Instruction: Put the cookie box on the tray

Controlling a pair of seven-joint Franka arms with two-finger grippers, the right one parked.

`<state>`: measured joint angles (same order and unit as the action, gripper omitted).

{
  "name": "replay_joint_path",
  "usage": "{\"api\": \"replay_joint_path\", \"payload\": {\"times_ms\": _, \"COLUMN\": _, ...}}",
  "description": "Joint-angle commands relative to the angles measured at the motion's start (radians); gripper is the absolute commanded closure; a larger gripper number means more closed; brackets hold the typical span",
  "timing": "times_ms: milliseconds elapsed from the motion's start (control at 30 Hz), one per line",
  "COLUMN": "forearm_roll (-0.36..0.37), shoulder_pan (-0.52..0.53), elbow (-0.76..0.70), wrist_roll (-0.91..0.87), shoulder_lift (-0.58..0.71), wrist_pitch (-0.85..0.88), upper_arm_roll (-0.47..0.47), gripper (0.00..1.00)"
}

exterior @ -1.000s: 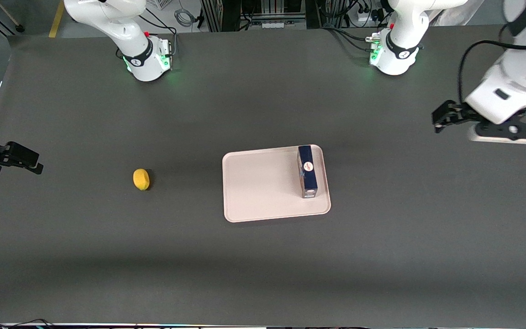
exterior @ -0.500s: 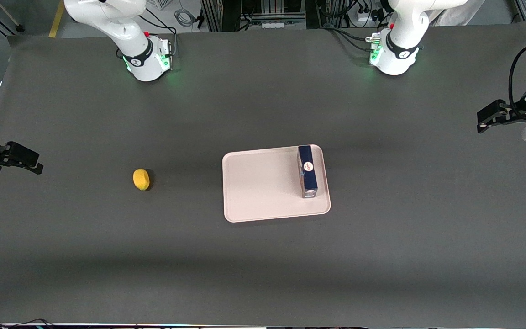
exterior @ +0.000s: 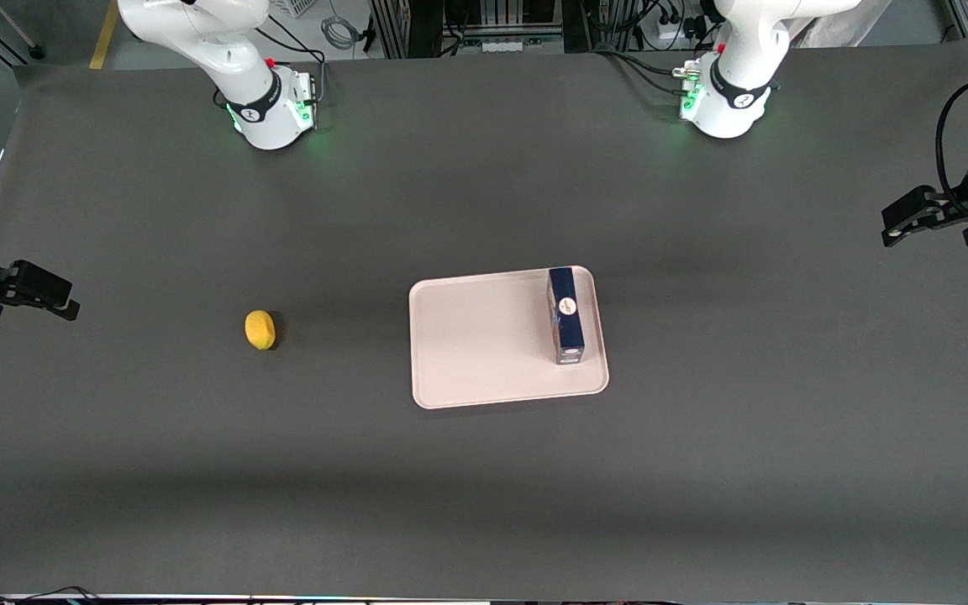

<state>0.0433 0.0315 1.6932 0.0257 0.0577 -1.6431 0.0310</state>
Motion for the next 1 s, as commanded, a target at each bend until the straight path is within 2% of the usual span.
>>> {"api": "replay_joint_path", "payload": {"times_ms": 0, "forearm_roll": 0.001, "shoulder_pan": -0.012, "elbow": 0.017, "wrist_roll": -0.032, "shoulder_lift": 0.027, "wrist_pitch": 0.008, "upper_arm_roll": -0.01, "gripper": 0.0}}
{"api": "replay_joint_path", "payload": {"times_ms": 967, "forearm_roll": -0.002, "shoulder_pan": -0.019, "elbow": -0.006, "wrist_roll": -0.03, "shoulder_lift": 0.028, "wrist_pitch": 0.031, "upper_arm_roll": -0.005, "gripper": 0.0}}
